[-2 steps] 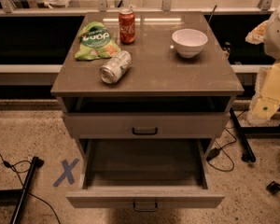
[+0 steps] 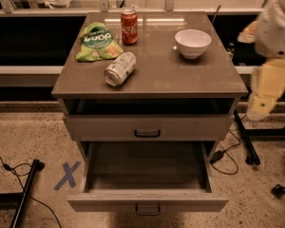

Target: Place 7up can into middle drawer

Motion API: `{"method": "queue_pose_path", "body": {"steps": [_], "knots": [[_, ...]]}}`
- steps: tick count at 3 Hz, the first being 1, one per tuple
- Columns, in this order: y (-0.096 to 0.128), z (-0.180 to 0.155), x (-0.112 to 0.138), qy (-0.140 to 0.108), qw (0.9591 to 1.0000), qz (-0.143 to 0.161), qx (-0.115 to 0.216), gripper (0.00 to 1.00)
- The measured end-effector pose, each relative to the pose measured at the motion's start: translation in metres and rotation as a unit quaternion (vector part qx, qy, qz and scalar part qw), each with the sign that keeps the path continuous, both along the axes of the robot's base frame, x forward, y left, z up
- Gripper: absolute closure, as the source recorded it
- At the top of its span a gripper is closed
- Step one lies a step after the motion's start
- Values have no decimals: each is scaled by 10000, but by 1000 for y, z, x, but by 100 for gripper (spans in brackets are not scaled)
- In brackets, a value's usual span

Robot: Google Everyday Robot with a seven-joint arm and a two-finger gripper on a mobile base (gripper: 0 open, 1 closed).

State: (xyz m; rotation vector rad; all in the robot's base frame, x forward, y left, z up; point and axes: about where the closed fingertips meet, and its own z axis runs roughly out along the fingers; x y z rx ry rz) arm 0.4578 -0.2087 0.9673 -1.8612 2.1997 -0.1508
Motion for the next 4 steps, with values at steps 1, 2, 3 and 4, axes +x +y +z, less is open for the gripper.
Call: {"method": "queue_pose_path", "body": {"steps": [1, 2, 3, 4], "knots": [[38, -17, 64, -60, 9901, 1260, -622, 0], [45, -17, 73, -155, 9819, 1721, -776, 0], [48, -17, 77, -226, 9806, 1754, -848, 0], [87, -36, 98, -106, 9662, 2475, -713, 0]]}}
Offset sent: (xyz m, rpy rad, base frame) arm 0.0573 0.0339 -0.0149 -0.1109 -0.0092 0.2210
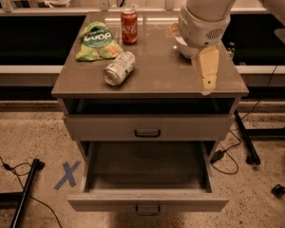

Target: Place 7up can into middle drawer

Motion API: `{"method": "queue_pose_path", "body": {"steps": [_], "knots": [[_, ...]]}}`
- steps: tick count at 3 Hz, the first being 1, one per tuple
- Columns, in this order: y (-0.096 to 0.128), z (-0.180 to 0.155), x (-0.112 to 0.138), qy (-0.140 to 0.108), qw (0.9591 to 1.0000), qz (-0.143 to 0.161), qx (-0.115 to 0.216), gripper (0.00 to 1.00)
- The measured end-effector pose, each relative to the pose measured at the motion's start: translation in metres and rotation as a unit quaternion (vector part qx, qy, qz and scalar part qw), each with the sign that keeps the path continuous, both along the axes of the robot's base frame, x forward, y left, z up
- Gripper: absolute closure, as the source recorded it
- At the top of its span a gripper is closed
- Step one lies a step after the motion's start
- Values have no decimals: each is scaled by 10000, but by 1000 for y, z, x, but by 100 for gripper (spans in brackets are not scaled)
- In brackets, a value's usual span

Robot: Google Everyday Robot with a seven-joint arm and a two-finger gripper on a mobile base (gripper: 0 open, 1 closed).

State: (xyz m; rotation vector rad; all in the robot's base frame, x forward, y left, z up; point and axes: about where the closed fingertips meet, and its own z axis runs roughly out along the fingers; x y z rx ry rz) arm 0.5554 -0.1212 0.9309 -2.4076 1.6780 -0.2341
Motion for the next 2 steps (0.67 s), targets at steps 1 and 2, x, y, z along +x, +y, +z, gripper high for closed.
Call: {"method": "queue_pose_path", "body": {"steps": [1, 2], "knots": [[73, -39, 24, 328, 9835, 1779, 100, 0], [109, -65, 27, 498, 9531, 2986, -8, 0]]}}
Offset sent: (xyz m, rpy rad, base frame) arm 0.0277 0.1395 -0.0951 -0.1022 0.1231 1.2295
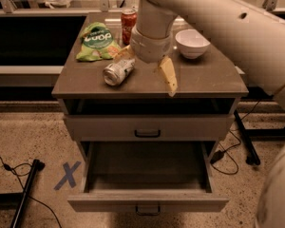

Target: Place 7up can into middle drawer

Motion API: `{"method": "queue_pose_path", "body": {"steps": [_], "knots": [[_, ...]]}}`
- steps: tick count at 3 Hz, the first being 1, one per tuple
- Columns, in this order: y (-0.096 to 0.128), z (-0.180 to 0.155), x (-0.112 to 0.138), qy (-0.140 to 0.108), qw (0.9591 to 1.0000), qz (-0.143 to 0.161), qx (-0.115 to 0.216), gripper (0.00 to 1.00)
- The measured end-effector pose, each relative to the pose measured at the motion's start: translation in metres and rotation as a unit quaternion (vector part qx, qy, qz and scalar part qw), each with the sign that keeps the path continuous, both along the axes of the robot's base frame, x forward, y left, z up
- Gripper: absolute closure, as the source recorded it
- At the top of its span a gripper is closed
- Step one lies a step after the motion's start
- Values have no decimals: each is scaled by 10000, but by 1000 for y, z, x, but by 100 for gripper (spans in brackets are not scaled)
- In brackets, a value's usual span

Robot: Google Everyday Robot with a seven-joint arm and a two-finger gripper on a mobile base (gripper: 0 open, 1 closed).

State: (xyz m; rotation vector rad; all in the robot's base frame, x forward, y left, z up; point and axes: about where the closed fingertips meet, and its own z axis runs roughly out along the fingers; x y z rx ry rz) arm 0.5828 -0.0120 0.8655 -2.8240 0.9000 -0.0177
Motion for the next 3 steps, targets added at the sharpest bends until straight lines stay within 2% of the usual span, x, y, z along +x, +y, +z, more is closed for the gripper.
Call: {"method": "queue_pose_path", "body": {"steps": [1, 2, 3], "knots": [[31, -18, 8, -208, 9926, 1184, -179, 0], [58, -15, 21, -581, 9747, 2152, -172, 0], [58, -15, 21, -585, 9743, 2170, -171, 0]]}}
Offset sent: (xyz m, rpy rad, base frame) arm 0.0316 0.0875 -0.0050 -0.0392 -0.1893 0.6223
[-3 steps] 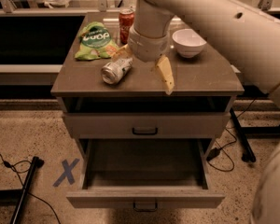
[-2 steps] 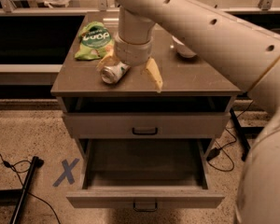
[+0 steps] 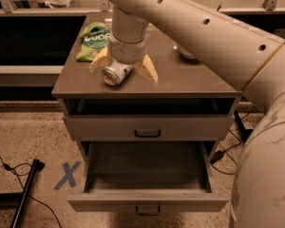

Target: Place 7up can into middle drawer

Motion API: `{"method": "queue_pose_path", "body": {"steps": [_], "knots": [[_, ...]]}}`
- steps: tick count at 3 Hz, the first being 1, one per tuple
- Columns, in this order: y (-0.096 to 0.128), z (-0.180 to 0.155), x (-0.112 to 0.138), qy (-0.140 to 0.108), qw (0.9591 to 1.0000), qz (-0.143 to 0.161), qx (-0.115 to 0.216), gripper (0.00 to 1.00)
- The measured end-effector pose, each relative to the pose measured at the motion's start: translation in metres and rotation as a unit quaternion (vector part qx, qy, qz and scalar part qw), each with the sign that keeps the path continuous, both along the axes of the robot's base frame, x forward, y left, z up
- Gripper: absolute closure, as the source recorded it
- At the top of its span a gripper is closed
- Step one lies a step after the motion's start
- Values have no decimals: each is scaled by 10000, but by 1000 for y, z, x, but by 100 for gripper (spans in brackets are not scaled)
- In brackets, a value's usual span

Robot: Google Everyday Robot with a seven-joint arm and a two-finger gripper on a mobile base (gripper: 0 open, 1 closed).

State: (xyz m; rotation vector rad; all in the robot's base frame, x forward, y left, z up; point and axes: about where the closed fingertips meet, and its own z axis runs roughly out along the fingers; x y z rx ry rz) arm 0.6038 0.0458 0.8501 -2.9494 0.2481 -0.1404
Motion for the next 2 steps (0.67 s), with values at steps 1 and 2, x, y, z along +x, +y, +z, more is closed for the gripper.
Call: {"method": "queue_pose_path", "body": {"steps": [1, 2], "knots": [[1, -10, 14, 117, 9997, -236, -12, 0], [3, -22, 34, 266, 9985, -468, -32, 0]]}}
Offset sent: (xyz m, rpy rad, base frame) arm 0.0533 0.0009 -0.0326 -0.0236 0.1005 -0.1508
